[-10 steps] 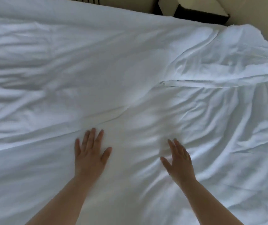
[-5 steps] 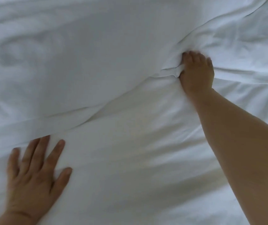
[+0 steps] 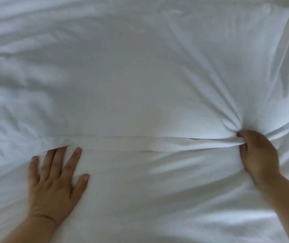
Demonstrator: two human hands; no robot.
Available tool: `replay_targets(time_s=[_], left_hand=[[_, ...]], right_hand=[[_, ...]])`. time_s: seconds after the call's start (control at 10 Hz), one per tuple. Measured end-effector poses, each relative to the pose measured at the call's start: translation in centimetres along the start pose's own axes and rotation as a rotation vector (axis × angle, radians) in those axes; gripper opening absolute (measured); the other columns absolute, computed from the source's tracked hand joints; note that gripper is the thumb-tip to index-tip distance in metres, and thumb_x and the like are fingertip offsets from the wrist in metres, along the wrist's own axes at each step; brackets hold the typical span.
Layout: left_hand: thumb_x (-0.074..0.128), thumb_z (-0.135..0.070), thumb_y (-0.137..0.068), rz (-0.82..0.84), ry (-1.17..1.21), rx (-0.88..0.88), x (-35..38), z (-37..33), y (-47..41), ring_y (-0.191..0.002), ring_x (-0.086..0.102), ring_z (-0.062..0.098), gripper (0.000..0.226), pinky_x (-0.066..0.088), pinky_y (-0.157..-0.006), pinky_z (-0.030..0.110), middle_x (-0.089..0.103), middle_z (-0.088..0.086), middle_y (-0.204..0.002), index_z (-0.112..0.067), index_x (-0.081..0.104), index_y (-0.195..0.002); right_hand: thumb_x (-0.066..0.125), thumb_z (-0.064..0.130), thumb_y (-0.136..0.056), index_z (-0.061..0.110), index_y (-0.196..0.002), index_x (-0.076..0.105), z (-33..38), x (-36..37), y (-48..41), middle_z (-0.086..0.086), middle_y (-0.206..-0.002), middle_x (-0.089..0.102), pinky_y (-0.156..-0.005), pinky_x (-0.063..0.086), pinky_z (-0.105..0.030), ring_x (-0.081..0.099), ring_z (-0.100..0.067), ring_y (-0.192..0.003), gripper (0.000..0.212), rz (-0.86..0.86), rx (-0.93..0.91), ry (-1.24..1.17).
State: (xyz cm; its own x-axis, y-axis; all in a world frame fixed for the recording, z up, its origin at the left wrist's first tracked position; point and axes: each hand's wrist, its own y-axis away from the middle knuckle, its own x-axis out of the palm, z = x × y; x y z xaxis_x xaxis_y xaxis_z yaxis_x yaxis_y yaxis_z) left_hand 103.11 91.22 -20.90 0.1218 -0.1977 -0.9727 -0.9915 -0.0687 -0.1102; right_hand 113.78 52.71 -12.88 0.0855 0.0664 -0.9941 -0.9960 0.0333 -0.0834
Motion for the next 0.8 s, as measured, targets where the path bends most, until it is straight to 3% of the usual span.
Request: replay_targets(time_s=[0.1,0.2,0.4,0.5,0.6,0.7,0.8], left_hand=[[0.007,-0.058,-0.092,0.038,0.006,-0.026,-0.2,-0.2,0.1,-0.118,0.034,0.035,0.063,-0.006,-0.114,0.031,0.050,0.026,-0.126,-0.019,0.035,-0.134],[0.004,-0.059,-0.091,0.088,0.021,-0.047,-0.9,-0.4,0.2,-0.119,0.031,0.032,0.066,-0.010,-0.113,0.029,0.054,0.028,-0.124,-0.017,0.037,-0.130],[0.005,-0.058,-0.092,0.148,0.036,-0.038,-2.9,-0.6,0.7,-0.119,0.032,0.030,0.068,-0.012,-0.112,0.025,0.055,0.027,-0.123,-0.015,0.042,-0.128],[0.007,-0.059,-0.093,0.160,0.035,-0.052,-4.0,-1.4,1.4,-0.118,0.033,0.030,0.071,-0.009,-0.112,0.024,0.056,0.028,-0.122,-0.012,0.049,-0.124],[0.009,-0.053,-0.096,0.072,-0.004,-0.070,-4.4,-3.2,2.2,-0.116,0.033,0.032,0.076,0.013,-0.108,0.041,0.058,0.029,-0.117,0.000,0.062,-0.111],[0.013,-0.050,-0.097,-0.139,0.097,-0.014,-4.3,-10.1,1.6,-0.138,0.018,0.018,0.065,0.011,-0.112,0.035,0.052,0.020,-0.127,-0.003,0.053,-0.118],[0.013,-0.050,-0.096,-0.206,0.216,0.065,-2.1,-22.5,0.8,-0.139,-0.001,-0.007,0.055,0.001,-0.114,0.024,0.038,0.008,-0.132,-0.012,0.040,-0.125]], right_hand=[[0.033,0.011,-0.075,-0.006,-0.105,0.063,1.7,0.9,-1.2,-0.029,-0.108,0.061,-0.081,0.047,-0.045,0.058,-0.045,-0.100,0.046,-0.015,0.188,-0.047],[0.037,0.006,-0.089,-0.001,-0.125,0.051,2.6,1.4,-0.9,-0.022,-0.130,0.051,-0.100,0.033,-0.040,0.044,-0.037,-0.122,0.040,0.052,0.313,-0.049],[0.024,0.032,-0.087,0.003,-0.140,0.033,0.7,-1.4,3.6,-0.015,-0.147,0.034,-0.112,0.019,-0.040,0.031,-0.028,-0.137,0.062,0.256,0.122,0.003],[0.033,0.032,-0.088,0.007,-0.143,0.029,-2.0,-3.0,4.5,-0.012,-0.149,0.032,-0.113,0.019,-0.042,0.032,-0.027,-0.137,0.060,0.281,0.072,0.140],[0.004,0.058,-0.076,0.008,-0.142,0.032,-5.0,-3.8,4.4,-0.013,-0.148,0.032,-0.111,0.020,-0.051,0.033,-0.029,-0.136,0.088,0.281,0.003,0.242],[-0.054,0.067,-0.022,0.021,-0.147,-0.007,-8.3,-2.1,4.3,0.001,-0.156,-0.010,-0.114,-0.010,-0.034,-0.005,-0.015,-0.144,0.141,0.528,0.058,0.200],[-0.045,0.068,-0.054,0.012,-0.146,0.023,-10.2,0.6,3.3,-0.008,-0.153,0.020,-0.107,-0.011,-0.030,0.027,-0.023,-0.140,0.127,0.478,-0.059,0.121]])
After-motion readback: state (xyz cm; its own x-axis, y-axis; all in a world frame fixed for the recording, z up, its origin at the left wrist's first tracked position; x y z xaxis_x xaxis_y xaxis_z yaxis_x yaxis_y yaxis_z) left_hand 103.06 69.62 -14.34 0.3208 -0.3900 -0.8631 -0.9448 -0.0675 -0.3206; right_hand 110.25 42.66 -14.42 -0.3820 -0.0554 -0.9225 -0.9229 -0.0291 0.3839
